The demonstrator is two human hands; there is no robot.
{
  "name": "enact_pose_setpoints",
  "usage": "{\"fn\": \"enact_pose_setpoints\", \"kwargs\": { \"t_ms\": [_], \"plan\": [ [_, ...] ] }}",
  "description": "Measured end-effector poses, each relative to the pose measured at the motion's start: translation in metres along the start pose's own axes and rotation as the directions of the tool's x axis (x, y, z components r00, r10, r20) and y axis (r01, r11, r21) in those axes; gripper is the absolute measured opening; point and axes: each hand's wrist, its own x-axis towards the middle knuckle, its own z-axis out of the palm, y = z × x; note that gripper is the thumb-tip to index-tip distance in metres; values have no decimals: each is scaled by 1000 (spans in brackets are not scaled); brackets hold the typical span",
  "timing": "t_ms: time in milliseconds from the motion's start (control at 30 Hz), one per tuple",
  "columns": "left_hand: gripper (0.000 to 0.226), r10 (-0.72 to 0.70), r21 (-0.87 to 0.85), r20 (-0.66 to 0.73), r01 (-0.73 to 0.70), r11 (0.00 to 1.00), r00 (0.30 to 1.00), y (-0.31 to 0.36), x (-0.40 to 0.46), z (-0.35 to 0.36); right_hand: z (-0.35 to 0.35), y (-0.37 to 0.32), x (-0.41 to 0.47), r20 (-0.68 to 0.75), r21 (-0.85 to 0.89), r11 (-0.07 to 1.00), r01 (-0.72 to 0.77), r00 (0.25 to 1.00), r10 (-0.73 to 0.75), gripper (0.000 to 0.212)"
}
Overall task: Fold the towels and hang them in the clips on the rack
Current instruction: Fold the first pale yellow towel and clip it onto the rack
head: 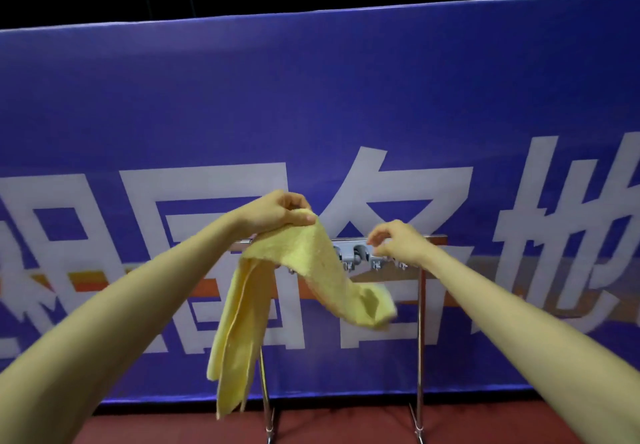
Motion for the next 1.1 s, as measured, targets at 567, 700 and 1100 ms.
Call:
{"fn": "enact_pose_setpoints", "kwargs": {
  "t_ms": [567, 700, 1100],
  "plan": [
    [20, 41, 56, 8, -41, 998, 999, 7, -9, 10, 29, -71, -23, 30, 435, 890, 135, 986, -164, 12],
    [29, -36, -48, 1, 36, 998, 999, -3, -15, 17, 21, -75, -26, -30, 508, 855, 107, 994, -107, 16],
    [78, -114, -258, 71, 129, 958, 991, -61, -37, 19, 2, -55, -25, 37, 489, 872, 26, 998, -51, 21]
  ]
}}
